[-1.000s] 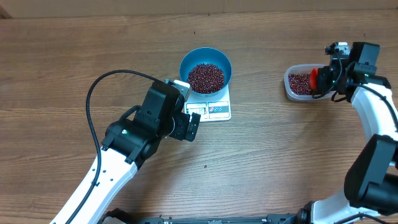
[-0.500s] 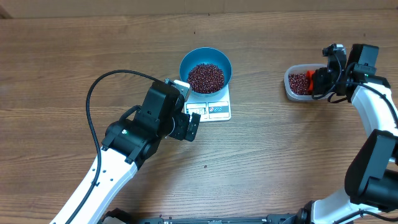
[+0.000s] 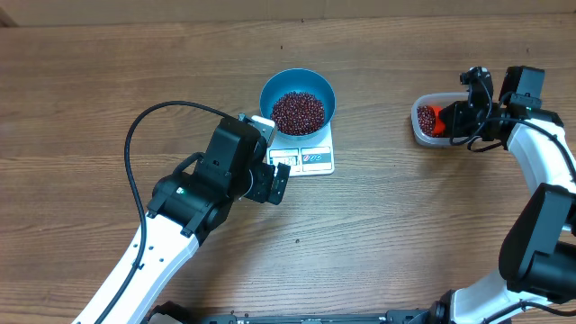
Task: Scoop item into bowl and weigh 150g on scale
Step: 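Lower the red cup into the beans in the tub, then push the red cup through the beans to scoop with the right gripper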
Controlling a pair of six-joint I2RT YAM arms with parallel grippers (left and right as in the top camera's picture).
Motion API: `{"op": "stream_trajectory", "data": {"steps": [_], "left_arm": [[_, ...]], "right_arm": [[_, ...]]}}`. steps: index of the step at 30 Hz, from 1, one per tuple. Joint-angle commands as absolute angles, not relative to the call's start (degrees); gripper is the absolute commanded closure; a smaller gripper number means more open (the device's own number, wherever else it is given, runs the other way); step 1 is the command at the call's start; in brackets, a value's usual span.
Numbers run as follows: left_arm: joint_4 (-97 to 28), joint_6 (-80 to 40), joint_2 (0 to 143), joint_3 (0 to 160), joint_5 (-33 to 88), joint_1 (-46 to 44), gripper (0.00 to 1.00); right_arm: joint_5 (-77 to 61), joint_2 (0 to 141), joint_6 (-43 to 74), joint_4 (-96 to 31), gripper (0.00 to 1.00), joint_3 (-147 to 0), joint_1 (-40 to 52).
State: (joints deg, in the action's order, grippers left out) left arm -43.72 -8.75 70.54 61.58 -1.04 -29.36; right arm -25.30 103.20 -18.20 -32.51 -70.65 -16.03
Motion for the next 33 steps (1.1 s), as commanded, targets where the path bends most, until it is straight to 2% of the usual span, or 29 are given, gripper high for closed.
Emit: {"op": "stream_trajectory", "data": {"steps": [1,33], "left_arm": [[-43.51,-7.68,70.61,62.89,-0.43,-29.28,0.01],[-43.51,-7.68,70.61,62.89,-0.43,-29.28,0.01]], "right_arm": [[-28.8,103.59,-18.39,-32.67,0.96,-70.43,-15.79],[-33.19,103.59,-14.31,-32.86,0.96,-70.43,-16.71]]}}
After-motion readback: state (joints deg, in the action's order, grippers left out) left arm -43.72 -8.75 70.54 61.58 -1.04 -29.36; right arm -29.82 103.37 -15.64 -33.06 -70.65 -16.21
